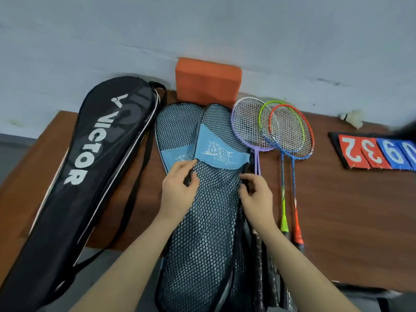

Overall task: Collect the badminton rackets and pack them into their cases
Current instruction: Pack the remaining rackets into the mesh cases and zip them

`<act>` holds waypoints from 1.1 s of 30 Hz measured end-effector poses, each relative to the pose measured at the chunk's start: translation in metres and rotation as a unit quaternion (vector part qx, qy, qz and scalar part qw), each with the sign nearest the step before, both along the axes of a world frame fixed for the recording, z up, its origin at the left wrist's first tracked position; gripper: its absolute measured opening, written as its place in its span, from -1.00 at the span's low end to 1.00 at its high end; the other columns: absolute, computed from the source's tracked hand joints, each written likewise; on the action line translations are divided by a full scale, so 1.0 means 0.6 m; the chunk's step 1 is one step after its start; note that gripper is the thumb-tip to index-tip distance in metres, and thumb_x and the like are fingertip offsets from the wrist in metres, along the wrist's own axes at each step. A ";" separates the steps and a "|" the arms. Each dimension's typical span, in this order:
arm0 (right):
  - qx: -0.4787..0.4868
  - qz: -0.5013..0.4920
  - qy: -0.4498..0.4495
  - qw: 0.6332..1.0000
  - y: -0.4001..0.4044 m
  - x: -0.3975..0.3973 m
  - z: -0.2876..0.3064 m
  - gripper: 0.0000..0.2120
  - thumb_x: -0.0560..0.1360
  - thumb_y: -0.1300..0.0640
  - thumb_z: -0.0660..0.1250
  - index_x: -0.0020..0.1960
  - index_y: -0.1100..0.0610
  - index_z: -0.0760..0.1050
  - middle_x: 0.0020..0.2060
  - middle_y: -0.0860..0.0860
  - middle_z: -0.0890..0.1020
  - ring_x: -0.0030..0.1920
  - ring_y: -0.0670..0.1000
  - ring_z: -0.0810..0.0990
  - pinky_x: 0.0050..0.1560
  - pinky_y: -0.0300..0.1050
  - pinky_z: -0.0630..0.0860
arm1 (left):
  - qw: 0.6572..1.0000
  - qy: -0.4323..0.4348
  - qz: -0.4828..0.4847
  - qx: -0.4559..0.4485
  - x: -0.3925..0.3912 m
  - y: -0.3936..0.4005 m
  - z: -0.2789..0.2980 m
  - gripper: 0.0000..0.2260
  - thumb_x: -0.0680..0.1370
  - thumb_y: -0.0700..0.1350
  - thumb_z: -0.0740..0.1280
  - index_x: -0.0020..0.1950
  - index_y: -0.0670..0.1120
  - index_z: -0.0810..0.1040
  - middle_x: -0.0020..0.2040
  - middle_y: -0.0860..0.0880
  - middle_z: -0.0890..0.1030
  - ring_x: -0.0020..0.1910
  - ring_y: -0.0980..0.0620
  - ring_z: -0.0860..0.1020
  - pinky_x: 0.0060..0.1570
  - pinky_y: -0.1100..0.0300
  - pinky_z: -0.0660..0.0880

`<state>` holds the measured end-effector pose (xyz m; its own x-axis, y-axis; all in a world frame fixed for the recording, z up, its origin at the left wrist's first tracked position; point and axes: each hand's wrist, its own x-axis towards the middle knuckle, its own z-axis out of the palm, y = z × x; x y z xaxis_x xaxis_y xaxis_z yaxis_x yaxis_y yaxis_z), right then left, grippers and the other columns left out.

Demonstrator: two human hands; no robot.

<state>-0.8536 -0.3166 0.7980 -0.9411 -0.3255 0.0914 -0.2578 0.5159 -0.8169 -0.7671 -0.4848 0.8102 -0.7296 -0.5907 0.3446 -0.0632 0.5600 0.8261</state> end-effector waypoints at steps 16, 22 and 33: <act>0.047 0.148 0.007 0.988 -0.111 0.076 -0.006 -0.76 0.50 0.17 0.32 0.15 0.02 0.45 -0.04 -0.24 0.48 -0.10 -0.28 0.46 -0.08 -0.42 0.37 | 0.963 -0.267 0.034 0.002 0.112 -0.083 -0.083 -0.61 0.49 0.00 0.35 0.24 -0.17 0.49 0.34 -0.17 0.37 0.30 -0.12 0.37 0.25 0.07 0.33; -0.021 0.122 -0.084 0.989 -0.091 0.089 -0.018 -0.78 0.49 0.25 0.32 0.09 0.04 0.51 -0.04 -0.18 0.58 -0.09 -0.20 0.54 -0.04 -0.35 0.45 | 0.958 -0.252 -0.123 -0.061 0.117 -0.023 -0.095 -0.37 0.45 0.28 0.18 0.40 -0.06 0.31 0.30 -0.04 0.34 0.33 -0.02 0.26 0.30 0.04 0.17; -0.055 0.114 -0.092 0.988 -0.097 0.065 -0.003 -0.79 0.46 0.33 0.33 0.05 0.11 0.52 -0.13 -0.07 0.63 -0.10 -0.24 0.56 -0.06 -0.47 0.41 | 0.977 -0.205 -0.064 0.014 0.077 0.018 -0.066 -0.57 0.48 -0.10 0.34 0.33 -0.06 0.33 0.07 0.01 0.54 0.03 0.00 0.53 0.05 0.07 0.47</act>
<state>-0.8145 -0.3750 0.7962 -0.8479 -0.5294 -0.0277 -0.1995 0.3671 -0.9085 -0.7207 -0.4737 0.7706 -0.8717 -0.4900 -0.0062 -0.3217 0.5627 0.7615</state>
